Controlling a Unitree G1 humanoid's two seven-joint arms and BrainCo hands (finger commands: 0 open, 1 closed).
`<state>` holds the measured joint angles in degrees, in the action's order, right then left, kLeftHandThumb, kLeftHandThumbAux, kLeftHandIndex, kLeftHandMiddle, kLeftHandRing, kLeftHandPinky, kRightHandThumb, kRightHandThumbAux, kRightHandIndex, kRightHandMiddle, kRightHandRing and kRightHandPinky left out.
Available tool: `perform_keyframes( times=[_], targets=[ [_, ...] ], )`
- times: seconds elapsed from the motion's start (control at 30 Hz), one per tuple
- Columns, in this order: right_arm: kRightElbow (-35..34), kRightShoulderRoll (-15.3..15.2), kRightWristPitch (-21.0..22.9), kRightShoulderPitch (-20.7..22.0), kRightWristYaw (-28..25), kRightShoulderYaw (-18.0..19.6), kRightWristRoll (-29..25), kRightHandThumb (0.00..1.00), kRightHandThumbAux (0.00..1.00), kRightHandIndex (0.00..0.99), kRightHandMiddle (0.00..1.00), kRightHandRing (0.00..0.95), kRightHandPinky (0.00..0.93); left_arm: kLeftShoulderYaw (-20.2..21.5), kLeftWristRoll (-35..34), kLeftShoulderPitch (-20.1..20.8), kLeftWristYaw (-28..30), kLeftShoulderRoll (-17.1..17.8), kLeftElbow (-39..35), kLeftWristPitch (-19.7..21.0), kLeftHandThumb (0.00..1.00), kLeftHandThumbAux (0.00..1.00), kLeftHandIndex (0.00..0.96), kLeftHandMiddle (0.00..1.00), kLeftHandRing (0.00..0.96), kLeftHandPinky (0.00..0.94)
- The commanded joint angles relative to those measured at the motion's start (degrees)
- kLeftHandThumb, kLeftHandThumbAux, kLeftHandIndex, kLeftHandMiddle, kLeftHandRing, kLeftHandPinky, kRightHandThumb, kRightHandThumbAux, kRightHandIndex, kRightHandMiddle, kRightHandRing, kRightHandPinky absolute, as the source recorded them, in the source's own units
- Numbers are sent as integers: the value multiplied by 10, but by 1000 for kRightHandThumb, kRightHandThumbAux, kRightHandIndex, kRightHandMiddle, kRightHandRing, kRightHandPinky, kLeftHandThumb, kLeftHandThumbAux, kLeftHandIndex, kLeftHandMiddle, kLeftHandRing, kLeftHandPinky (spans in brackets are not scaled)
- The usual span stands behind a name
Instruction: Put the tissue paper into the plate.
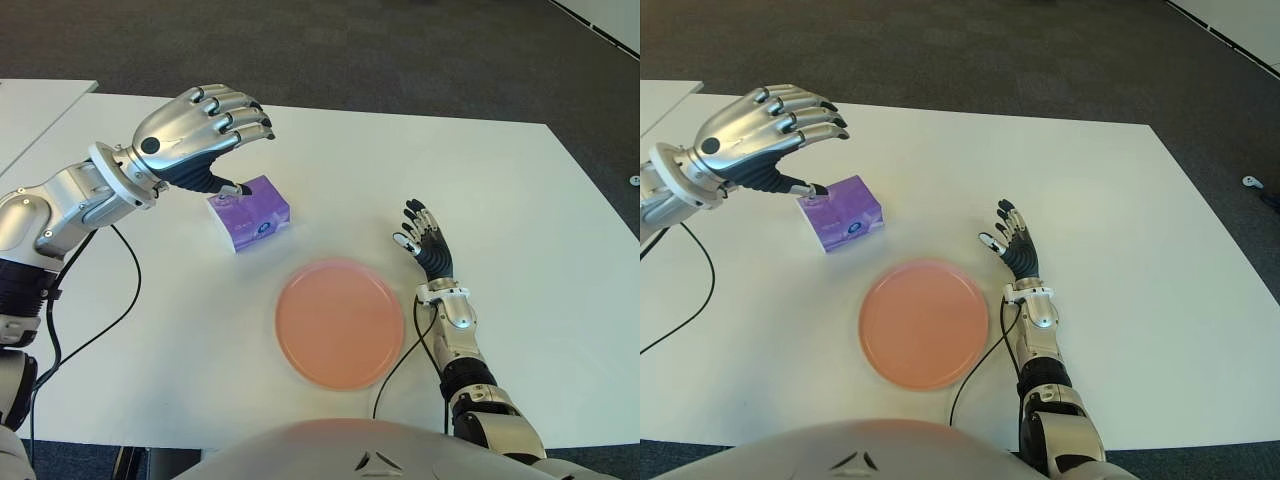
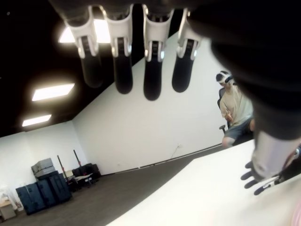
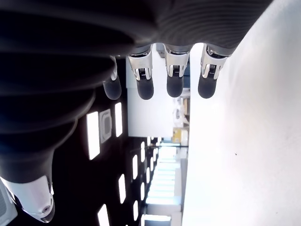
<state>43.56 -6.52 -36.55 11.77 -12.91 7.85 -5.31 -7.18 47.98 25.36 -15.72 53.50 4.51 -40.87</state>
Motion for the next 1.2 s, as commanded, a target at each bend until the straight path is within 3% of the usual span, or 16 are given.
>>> perform_keyframes(
  times=[0.03,0.23,0.5,0.67,0.87,0.97,1.03,1.2],
  targets=[
    [97,7,27,-117,-1,5,1,151,644,0,8,0,18,29,-30,-42,7,-7,-25,2,305,581,287,278,252,262],
    [97,7,27,-117,-1,5,0,151,644,0,8,0,18,37,-49,-56,41,-6,-33,13,306,561,288,273,245,254],
    [97,7,28,-116,0,5,1,151,644,0,8,0,18,8,-18,-37,24,-24,42,4,299,551,290,277,249,258],
    [99,8,28,-113,1,4,1,151,644,0,8,0,18,-10,-31,-52,100,-19,32,29,303,562,285,262,236,245],
    [100,9,29,-111,4,3,2,151,644,0,8,0,18,-33,4,-71,122,-33,36,59,249,581,261,234,205,206],
    [101,10,29,-111,4,3,3,151,644,0,8,0,18,-61,35,-82,152,-50,50,104,219,578,237,204,175,158],
    [100,10,29,-111,5,3,3,151,644,0,8,0,18,-73,50,-88,178,-60,48,138,184,566,180,135,111,78],
    [100,10,30,-110,6,2,3,151,644,0,8,0,18,-97,80,-98,228,-89,42,215,126,537,76,33,25,13]
  ],
)
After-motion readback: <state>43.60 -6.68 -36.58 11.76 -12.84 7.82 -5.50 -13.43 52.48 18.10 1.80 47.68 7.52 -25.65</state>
